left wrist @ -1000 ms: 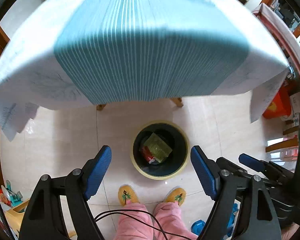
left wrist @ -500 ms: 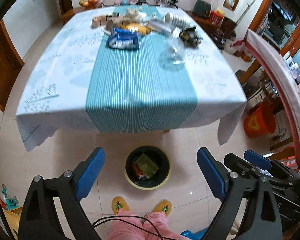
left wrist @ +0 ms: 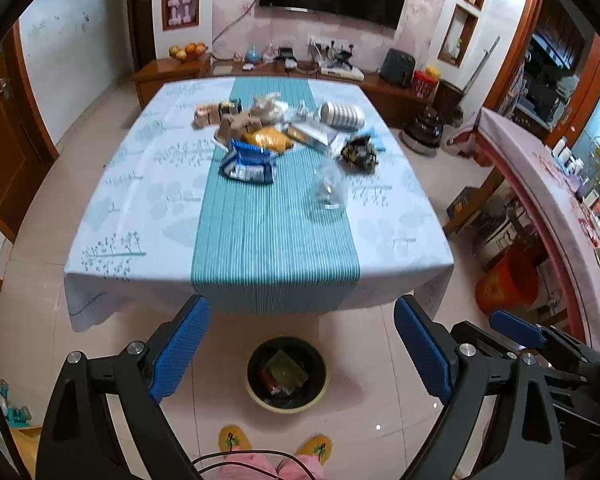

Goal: Collect trash
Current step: 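Raise both tools back toward the table, then grasp the white tissue with the right gripper while the left gripper grasps the milk carton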

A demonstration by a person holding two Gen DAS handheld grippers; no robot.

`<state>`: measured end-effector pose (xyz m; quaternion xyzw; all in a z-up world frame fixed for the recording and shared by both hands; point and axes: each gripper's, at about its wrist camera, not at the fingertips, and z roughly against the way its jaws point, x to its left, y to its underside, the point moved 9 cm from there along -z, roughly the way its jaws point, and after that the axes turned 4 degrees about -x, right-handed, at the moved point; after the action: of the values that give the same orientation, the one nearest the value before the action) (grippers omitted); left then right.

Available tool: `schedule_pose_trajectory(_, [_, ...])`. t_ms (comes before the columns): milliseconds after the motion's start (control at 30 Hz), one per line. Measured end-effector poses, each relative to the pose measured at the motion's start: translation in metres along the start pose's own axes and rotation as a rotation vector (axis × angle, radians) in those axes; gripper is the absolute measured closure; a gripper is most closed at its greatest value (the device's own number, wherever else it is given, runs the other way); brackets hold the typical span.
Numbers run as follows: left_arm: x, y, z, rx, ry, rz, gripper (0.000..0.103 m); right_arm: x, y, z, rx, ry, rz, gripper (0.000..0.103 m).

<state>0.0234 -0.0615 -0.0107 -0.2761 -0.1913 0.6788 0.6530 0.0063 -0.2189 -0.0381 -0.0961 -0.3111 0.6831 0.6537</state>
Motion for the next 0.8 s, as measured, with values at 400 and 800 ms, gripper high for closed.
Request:
schedule_pose_trajectory(400, [0.014, -0.039, 0.028, -0.106, -0.056, 0.036, 0.011, 0.032, -0.054, 0.024, -0.115, -0.055, 0.108, 0.035])
schedule_pose_trajectory(800, [0.052, -0.099, 0.002, -0.118, -0.081, 0.009, 0.011, 0.050, -0.100, -0.009, -0.131, -0.042, 0.106, 0.035])
